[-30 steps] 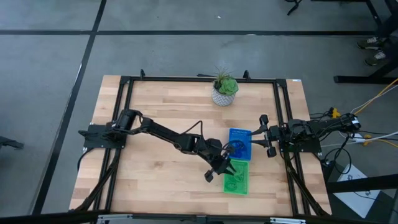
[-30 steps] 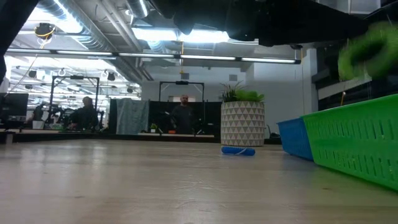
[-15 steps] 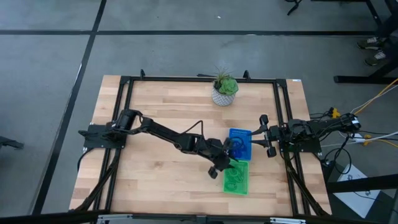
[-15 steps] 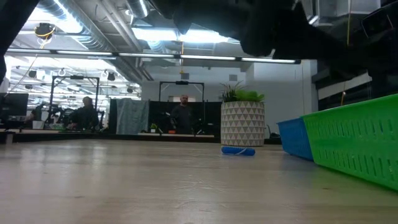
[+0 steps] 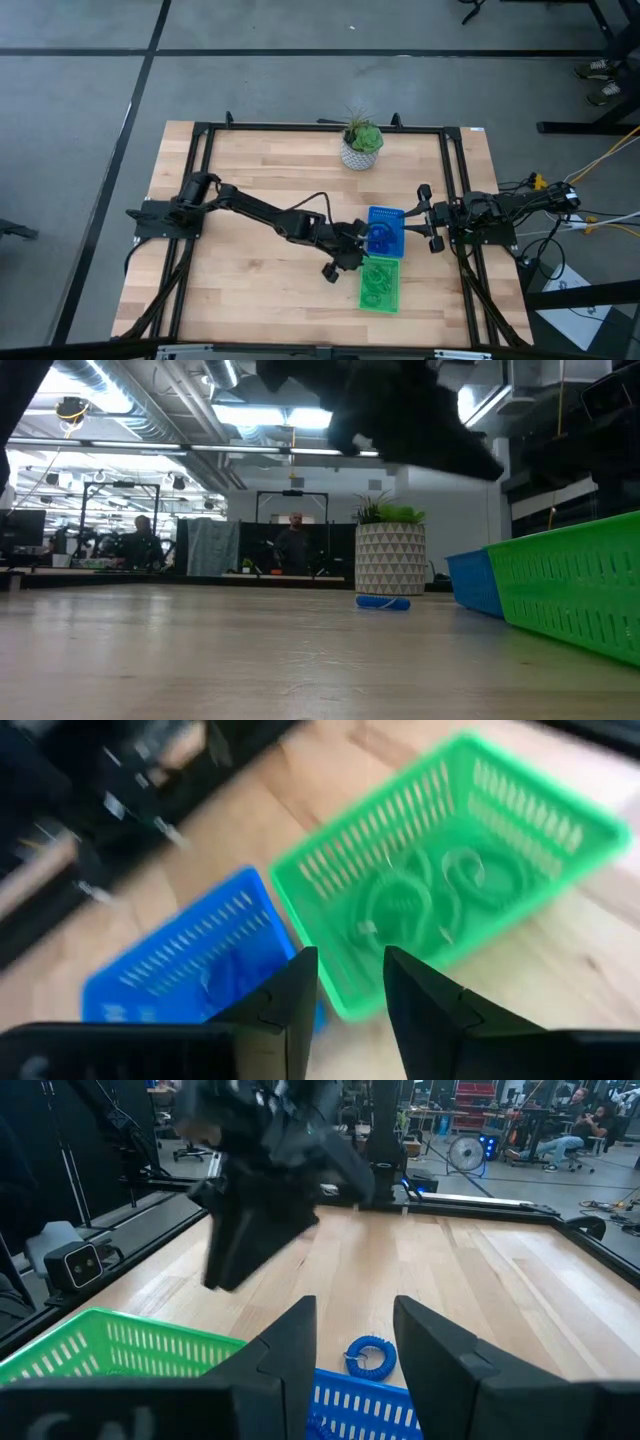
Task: Sort spring keychains
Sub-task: Put the blue spring keychain into the blue bin
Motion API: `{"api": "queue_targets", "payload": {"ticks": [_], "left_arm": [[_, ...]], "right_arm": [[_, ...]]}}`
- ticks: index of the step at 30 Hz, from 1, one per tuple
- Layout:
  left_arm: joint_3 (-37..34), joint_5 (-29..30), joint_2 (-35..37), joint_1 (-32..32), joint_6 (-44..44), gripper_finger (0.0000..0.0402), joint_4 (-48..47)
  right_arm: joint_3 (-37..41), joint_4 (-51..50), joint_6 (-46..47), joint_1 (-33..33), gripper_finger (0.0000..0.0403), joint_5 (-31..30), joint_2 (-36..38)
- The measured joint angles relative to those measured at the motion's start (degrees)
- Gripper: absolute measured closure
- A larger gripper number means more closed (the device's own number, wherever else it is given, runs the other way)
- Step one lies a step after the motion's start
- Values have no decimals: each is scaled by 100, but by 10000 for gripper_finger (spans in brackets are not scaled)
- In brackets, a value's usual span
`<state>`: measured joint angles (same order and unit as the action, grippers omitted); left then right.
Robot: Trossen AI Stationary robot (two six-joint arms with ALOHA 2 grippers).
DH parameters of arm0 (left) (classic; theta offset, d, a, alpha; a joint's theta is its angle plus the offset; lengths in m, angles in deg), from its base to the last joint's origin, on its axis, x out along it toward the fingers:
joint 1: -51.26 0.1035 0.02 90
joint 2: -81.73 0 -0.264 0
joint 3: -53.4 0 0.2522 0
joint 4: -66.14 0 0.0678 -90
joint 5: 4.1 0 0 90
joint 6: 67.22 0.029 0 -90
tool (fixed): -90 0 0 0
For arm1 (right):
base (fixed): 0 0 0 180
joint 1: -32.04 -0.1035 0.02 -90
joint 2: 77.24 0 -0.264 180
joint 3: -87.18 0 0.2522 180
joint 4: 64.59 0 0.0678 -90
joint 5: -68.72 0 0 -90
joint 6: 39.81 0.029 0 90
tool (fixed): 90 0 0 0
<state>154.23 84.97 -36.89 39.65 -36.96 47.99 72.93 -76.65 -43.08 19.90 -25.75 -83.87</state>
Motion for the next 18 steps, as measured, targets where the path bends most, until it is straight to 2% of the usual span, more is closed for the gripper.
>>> {"api": "queue_targets", "payload": {"ticks": [8, 18], "left_arm": [[-12, 123, 69, 150, -144, 306, -883], [-305, 289, 401, 468, -721, 323, -1053]], "right_arm": [[-2, 0, 0, 2, 267, 0, 2], [-1, 0, -2, 2, 267, 2, 0]]}}
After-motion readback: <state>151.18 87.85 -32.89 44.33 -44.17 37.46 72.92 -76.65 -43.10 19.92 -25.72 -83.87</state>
